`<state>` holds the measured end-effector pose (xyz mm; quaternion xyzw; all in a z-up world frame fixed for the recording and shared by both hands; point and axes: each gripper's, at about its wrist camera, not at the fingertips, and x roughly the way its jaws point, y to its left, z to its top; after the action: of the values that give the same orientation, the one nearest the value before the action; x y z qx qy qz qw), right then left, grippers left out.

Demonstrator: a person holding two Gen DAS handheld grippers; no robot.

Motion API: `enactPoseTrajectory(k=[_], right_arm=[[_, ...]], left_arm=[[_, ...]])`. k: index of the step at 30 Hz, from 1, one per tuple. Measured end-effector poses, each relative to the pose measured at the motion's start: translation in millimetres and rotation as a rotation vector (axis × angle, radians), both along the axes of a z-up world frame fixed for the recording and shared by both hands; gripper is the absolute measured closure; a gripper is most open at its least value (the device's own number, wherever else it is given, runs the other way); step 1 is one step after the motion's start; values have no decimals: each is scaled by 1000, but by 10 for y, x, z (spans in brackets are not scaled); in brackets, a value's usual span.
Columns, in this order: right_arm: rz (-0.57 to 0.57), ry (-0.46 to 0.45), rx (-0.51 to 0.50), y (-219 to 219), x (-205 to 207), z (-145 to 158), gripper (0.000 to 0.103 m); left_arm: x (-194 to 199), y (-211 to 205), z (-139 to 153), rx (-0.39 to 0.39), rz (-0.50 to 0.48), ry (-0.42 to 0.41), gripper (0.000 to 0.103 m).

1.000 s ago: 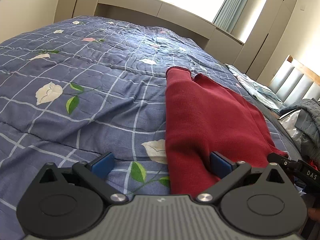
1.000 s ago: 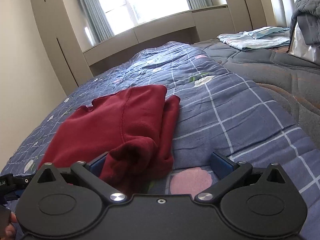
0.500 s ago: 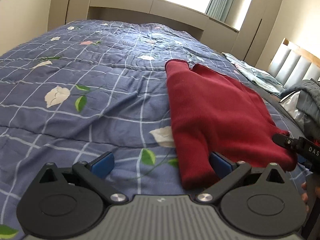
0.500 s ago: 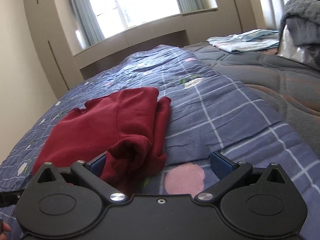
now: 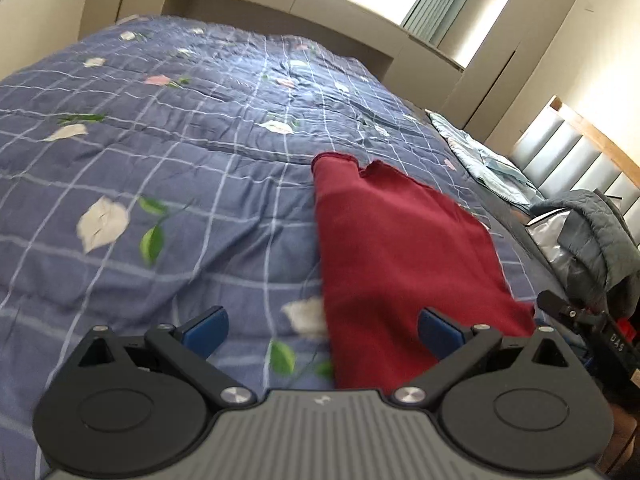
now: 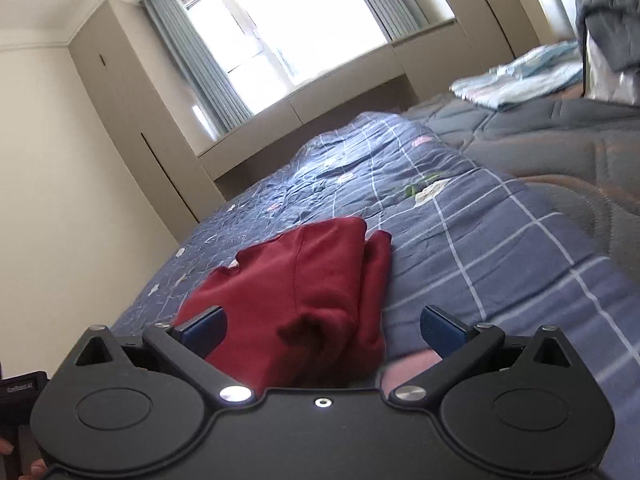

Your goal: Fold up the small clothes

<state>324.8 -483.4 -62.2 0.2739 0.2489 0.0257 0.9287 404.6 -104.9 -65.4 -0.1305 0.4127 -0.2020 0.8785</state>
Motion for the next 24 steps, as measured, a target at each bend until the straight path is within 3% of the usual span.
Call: enactPoseTrajectory(k=[8,12,16,20,23,24], right_arm=[[99,138,96,-282,835,-121,1],[138,154,128,-254,1033,-147,6],[130,162,127,-176,1058,-172,13],[89,162,101,-181,1004,-196,31],[63,162,93,-198,944,-207,50],[62,159,96,-198,930,-211,54]], left_arm=[[792,-275,-221,-6,-78,85,0],[1050,-305,-365,-61,-77,168,0],[1153,-306,-409,-88,-82,185,0],[1213,-289,-431,-108,-87,217,2],[1236,-296,-400,-98,-64,252,11],[1227,-313,-377,-99,-65,256,18]])
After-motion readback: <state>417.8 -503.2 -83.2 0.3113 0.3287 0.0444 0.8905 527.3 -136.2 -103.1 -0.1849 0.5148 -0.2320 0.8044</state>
